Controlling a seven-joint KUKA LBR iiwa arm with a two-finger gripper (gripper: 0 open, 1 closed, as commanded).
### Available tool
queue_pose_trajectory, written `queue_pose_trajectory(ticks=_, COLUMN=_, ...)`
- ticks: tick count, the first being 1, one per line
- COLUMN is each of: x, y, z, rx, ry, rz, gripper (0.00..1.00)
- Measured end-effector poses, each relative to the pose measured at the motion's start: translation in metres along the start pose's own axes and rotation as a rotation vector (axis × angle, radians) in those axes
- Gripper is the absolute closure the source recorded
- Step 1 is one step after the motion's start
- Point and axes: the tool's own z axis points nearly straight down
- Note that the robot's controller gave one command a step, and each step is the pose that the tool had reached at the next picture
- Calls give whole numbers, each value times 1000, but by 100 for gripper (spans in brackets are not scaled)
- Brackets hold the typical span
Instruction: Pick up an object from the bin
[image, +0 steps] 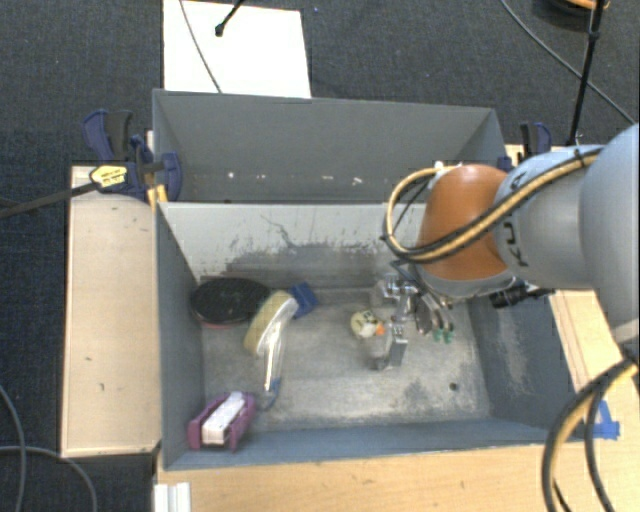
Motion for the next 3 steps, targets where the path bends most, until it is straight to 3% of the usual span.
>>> queue_pose_trajectory(ticks=1, x=-1, y=0, z=-2, rx=1, ry=-4, rz=-3, gripper=100)
queue_pose_trajectory(ticks=2, x=-1, y=0, z=-2, rx=1, ry=-4, rz=-5, gripper=0)
queue_pose_trajectory(ticks=3, x=-1, y=0, z=-2, rx=1, ry=-4, rz=-6, gripper=100)
